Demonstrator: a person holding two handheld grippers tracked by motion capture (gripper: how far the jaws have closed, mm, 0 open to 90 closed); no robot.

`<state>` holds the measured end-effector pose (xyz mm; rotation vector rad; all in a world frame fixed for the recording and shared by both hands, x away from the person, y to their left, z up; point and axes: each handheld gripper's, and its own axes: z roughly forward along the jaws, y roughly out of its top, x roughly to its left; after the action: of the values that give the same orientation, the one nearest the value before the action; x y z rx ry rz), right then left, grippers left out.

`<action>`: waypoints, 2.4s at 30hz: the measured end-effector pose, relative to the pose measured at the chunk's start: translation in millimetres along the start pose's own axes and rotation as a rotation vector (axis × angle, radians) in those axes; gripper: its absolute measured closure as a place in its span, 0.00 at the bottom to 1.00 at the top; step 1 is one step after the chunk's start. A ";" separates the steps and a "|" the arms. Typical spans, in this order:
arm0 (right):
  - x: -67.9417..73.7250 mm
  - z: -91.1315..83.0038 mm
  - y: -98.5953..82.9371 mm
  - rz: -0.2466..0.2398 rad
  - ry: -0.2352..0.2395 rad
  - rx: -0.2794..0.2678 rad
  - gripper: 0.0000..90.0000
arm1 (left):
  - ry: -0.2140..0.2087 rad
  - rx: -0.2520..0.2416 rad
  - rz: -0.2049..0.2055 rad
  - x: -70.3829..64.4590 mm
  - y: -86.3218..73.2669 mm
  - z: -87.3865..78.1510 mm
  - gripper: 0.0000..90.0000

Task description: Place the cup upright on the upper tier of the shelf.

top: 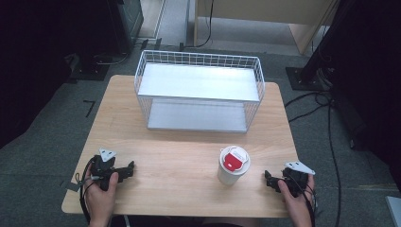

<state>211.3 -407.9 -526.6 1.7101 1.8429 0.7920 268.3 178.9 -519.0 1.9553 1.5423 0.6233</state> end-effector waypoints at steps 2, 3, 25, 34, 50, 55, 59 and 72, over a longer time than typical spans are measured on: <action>-0.3 -0.7 -0.7 -0.008 0.007 -0.001 0.00 | 0.000 0.000 0.000 0.1 0.0 0.0 0.00; 0.1 -1.5 -1.5 -0.007 0.010 0.000 0.00 | 0.000 0.000 0.000 0.0 0.0 0.0 0.00; 38.4 -9.9 0.5 -0.073 0.084 -0.014 0.00 | 0.000 -0.001 0.000 0.0 0.0 0.0 0.00; 61.6 -18.8 -2.4 -0.106 0.148 -0.028 0.00 | 0.000 -0.001 0.000 -0.1 0.0 0.0 0.00; 90.9 -30.1 -0.9 -0.170 0.249 -0.080 0.07 | 0.000 0.000 0.000 0.0 0.0 0.0 0.00; 93.9 -33.9 0.7 -0.170 0.314 -0.100 0.07 | 0.000 -0.001 0.000 0.0 0.0 0.0 0.00; 98.1 -36.1 2.4 -0.163 0.347 -0.119 0.07 | 0.000 -0.001 0.000 0.0 0.0 0.0 0.00; 119.1 -35.7 12.9 -0.147 0.402 -0.179 0.09 | 0.000 -0.001 0.000 0.0 0.0 0.0 0.00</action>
<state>185.0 -291.6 -489.0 1.3572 2.0529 1.2676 268.3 178.8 -519.0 1.9550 1.5419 0.6237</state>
